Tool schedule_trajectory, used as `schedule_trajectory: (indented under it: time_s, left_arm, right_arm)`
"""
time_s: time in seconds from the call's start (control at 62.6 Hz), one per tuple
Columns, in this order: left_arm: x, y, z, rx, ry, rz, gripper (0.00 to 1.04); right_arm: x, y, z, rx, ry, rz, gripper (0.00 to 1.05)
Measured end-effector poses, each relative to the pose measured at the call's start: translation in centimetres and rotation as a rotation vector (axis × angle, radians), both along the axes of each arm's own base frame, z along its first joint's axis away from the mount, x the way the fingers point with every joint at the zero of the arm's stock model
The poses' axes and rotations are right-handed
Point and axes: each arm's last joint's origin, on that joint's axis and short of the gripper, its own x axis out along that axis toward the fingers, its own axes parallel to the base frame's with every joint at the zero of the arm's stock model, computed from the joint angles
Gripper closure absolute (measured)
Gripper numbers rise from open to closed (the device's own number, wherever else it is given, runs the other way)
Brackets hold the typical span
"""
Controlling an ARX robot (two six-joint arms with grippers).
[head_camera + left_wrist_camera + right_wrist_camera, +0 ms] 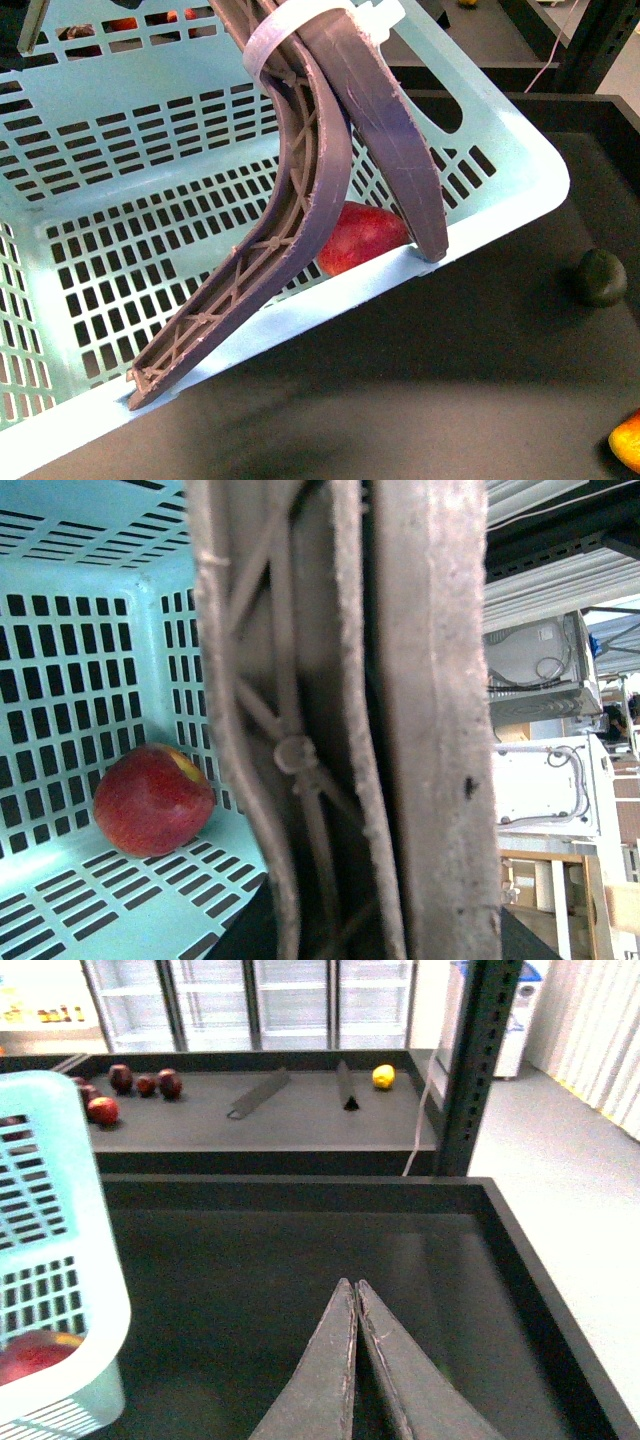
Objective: Pick apple with right arm and hold basket with left
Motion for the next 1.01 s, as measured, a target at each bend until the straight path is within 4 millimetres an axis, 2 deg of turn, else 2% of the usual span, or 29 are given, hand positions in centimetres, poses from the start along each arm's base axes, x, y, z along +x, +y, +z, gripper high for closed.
schedule_trajectory:
  time_s: [0.223, 1.006]
  left_arm:
    - [0.0, 0.0, 0.0, -0.001, 0.0, -0.003, 0.9]
    - [0.0, 0.0, 0.0, -0.001, 0.0, -0.003, 0.9]
  right_arm:
    - [-1.1, 0.0, -0.9, 0.0, -0.013, 0.0, 1.03]
    - [-3.2, 0.0, -0.7, 0.0, -0.026, -0.001, 1.03]
